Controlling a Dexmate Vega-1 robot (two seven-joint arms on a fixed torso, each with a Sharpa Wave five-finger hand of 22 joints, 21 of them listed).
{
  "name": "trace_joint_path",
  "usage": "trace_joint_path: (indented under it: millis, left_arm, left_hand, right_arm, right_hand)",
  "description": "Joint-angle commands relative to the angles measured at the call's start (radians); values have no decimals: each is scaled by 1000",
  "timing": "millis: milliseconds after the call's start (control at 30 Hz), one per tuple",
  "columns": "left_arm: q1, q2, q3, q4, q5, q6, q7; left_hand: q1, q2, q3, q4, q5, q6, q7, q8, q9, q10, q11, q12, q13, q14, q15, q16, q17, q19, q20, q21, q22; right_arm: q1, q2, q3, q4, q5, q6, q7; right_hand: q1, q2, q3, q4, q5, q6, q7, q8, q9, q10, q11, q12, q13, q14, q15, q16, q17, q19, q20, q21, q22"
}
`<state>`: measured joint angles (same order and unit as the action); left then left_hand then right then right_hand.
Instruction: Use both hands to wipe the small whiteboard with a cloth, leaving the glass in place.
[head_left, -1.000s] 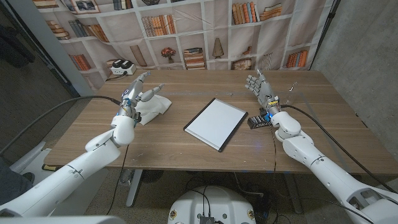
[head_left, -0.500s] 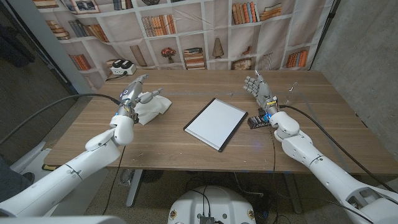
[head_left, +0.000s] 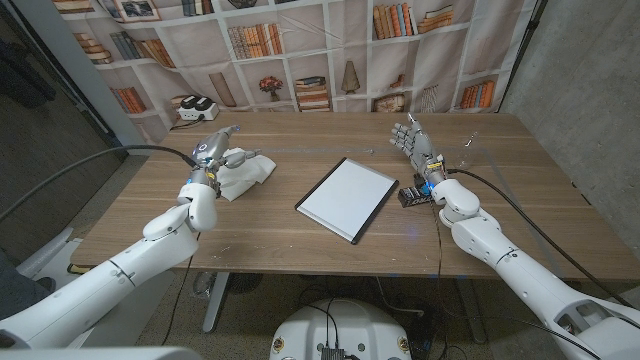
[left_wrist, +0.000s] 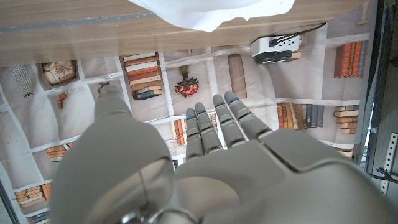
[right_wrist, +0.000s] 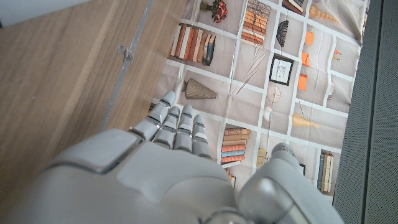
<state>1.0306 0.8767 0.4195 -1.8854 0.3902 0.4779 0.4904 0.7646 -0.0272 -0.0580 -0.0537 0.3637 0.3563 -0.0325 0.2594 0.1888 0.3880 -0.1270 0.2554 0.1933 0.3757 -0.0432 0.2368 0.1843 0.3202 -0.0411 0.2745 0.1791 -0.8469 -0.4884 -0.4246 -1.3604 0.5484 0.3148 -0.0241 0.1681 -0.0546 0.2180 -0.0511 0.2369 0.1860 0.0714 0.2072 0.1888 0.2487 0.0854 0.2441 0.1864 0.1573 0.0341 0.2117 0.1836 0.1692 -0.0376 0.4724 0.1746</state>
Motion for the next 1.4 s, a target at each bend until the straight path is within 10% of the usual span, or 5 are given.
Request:
trace_joint_path:
  millis: [33, 567, 1400]
  left_arm:
    - [-14, 38, 6, -44, -1, 111, -61]
    - [-99, 78, 69, -43, -19, 263, -193]
    - [-261, 140, 262, -40, 103, 437, -402]
  left_hand:
    - [6, -4, -13, 1, 4, 39, 4, 11, 2, 45, -1, 9, 2, 34, -64, 7, 4, 33, -29, 13, 5]
    - [56, -29, -38, -22, 5, 145, -1, 22, 2, 160, -20, 14, 6, 161, -90, 21, 4, 148, -40, 33, 4]
    - [164, -3, -30, -58, 7, 136, -16, -18, 3, 122, 8, -41, 5, 117, -96, -31, 3, 126, -33, -4, 3]
  right_arm:
    - [2, 8, -1, 9, 6, -5, -7]
    - [-4, 4, -6, -6, -5, -18, -24]
    - [22, 29, -15, 32, -1, -25, -25]
  right_hand:
    - [3, 6, -4, 0, 5, 7, -1, 3, 1, 10, -2, 4, 0, 7, 2, 1, 4, 10, -34, -5, 2]
    - [4, 8, -5, -1, 5, 10, -1, 2, 1, 13, -1, 3, 0, 10, 4, -1, 4, 12, -32, -10, 2]
    - [6, 12, -7, -3, 4, 11, -1, -1, 1, 17, -1, 0, 1, 15, 4, -5, 5, 17, -29, -20, 2]
